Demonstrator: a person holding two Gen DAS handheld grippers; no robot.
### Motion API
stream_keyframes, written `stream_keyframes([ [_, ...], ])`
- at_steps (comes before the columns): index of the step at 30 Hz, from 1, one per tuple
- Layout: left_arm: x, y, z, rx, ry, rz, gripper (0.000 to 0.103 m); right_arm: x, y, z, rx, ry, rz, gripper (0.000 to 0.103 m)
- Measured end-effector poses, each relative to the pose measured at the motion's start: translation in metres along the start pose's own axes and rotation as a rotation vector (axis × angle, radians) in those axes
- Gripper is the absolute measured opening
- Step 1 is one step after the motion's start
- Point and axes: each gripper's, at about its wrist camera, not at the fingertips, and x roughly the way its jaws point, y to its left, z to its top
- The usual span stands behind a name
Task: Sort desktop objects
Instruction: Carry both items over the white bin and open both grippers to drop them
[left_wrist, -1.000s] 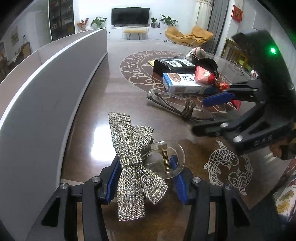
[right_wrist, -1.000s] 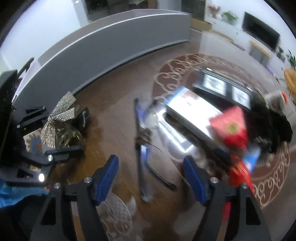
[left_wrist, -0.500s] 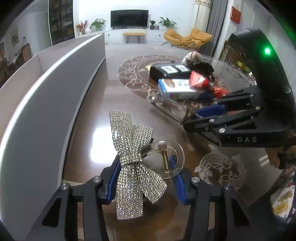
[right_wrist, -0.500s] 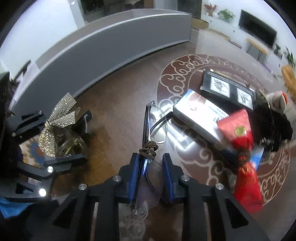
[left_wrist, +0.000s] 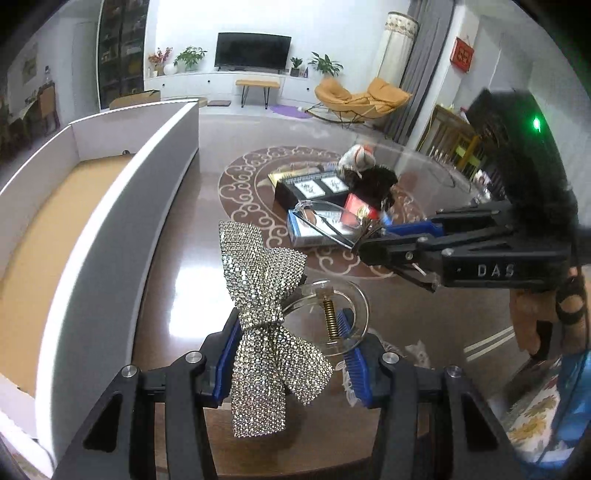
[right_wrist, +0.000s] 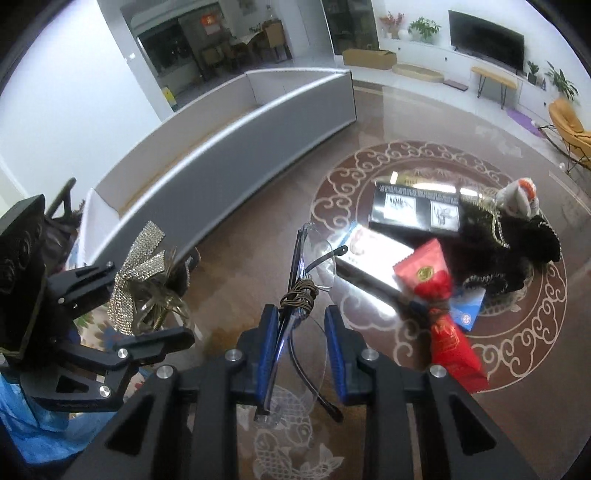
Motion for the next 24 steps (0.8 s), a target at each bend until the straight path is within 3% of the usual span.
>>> stream_keyframes([
  [15, -0.053, 0.048, 0.031, -0.077, -0.072, 0.01, 0.05, -0.002, 0.038, 0.032, -0.05, -0.027, 0.041, 0.027],
  [19, -0.069, 0.083, 0.037, -0.117, -0.09, 0.041, 0.05, 0.001, 0.054, 0.054, -0.067, -0.04, 0.069, 0.027],
  [24, -0.09, 0.152, 0.045, -0.179, -0.108, 0.141, 0.05, 0.009, 0.093, 0.1, -0.093, -0.066, 0.152, 0.027],
])
